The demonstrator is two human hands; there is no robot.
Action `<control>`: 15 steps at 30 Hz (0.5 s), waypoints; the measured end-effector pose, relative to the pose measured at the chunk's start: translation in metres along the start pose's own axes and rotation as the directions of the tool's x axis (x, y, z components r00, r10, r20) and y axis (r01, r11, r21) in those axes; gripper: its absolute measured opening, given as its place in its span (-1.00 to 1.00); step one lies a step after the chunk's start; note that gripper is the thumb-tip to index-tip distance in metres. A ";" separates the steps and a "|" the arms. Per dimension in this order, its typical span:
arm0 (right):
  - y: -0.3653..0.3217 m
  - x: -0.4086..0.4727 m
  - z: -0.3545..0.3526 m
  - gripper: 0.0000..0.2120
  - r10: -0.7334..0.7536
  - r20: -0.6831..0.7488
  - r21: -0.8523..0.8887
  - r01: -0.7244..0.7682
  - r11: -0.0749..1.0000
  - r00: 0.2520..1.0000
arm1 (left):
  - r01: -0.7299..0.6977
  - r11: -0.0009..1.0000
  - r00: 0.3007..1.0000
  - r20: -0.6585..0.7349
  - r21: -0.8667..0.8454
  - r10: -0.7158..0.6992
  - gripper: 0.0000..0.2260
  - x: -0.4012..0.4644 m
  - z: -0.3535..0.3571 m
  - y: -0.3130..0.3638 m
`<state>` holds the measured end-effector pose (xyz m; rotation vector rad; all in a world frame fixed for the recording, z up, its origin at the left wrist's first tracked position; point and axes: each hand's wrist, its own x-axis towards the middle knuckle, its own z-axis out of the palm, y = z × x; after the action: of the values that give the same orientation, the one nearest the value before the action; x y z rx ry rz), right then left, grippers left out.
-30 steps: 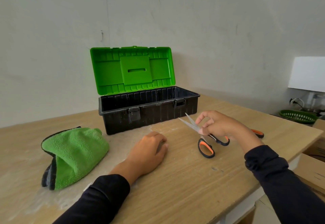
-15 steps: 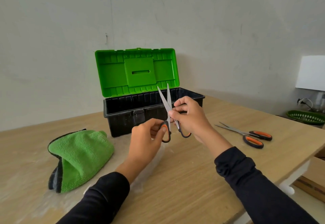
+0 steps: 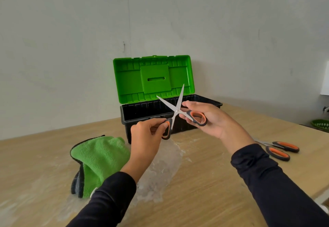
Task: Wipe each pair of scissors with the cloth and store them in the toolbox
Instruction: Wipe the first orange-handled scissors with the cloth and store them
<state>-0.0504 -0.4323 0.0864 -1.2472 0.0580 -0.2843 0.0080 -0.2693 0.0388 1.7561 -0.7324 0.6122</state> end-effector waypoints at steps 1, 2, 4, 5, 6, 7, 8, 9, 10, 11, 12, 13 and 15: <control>0.003 0.001 0.002 -0.83 0.019 -0.019 0.136 -0.016 0.991 1.000 | 0.005 1.000 1.000 -0.013 -0.007 -0.005 -0.88 0.001 -0.001 0.000; 0.007 0.002 0.004 -0.82 0.027 -0.043 0.264 -0.014 0.964 0.999 | 0.008 1.000 1.000 -0.028 -0.017 -0.009 -0.88 0.002 -0.002 -0.001; 0.013 0.003 0.012 -0.86 0.012 -0.077 0.427 0.022 0.904 0.997 | 0.020 0.999 0.998 -0.059 -0.046 -0.023 -0.89 0.004 -0.003 -0.002; 0.016 0.003 0.016 -0.92 -0.009 -0.093 0.448 0.050 0.892 0.996 | 0.026 0.998 0.997 -0.072 -0.056 -0.030 -0.89 0.005 -0.004 -0.002; 0.019 0.004 0.021 -0.97 -0.030 -0.117 0.456 0.080 0.886 0.993 | 0.029 0.998 0.996 -0.085 -0.060 -0.034 -0.88 0.005 -0.004 -0.002; 0.023 0.006 0.026 -0.95 -0.043 -0.150 0.464 0.109 0.879 0.988 | 0.027 0.998 0.995 -0.094 -0.064 -0.033 -0.88 0.005 -0.004 -0.001; 0.026 0.007 0.031 -0.91 -0.046 -0.190 0.480 0.133 0.867 0.981 | 0.025 0.997 0.994 -0.100 -0.067 -0.032 -0.88 0.005 -0.004 -0.001; 0.030 0.009 0.035 -0.89 -0.038 -0.235 0.504 0.155 0.850 0.971 | 0.023 0.997 0.994 -0.102 -0.071 -0.030 -0.87 0.005 -0.004 0.000; 0.033 0.010 0.039 -0.88 -0.024 -0.276 0.528 0.173 0.831 0.961 | 0.019 0.997 0.994 -0.105 -0.071 -0.027 -0.87 0.005 -0.004 0.000; 0.036 0.011 0.043 -0.88 -0.007 -0.308 0.537 0.180 0.824 0.951 | 0.014 0.998 0.994 -0.107 -0.068 -0.022 -0.87 0.006 -0.005 0.001; 0.038 0.011 0.046 -0.89 0.016 -0.331 0.523 0.170 0.835 0.943 | 0.012 0.998 0.994 -0.110 -0.065 -0.019 -0.87 0.006 -0.005 0.000; 0.039 0.011 0.050 -0.89 0.040 -0.345 0.489 0.144 0.860 0.938 | 0.012 0.998 0.994 -0.111 -0.065 -0.020 -0.87 0.007 -0.006 0.000; 0.040 0.011 0.057 -0.90 0.069 -0.351 0.413 0.088 0.906 0.934 | 0.011 0.998 0.995 -0.099 -0.070 -0.018 -0.86 0.007 -0.009 -0.002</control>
<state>-0.0214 -0.3705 0.0686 -0.7493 0.2914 -0.5043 0.0134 -0.2618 0.0449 1.6536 -0.6636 0.6528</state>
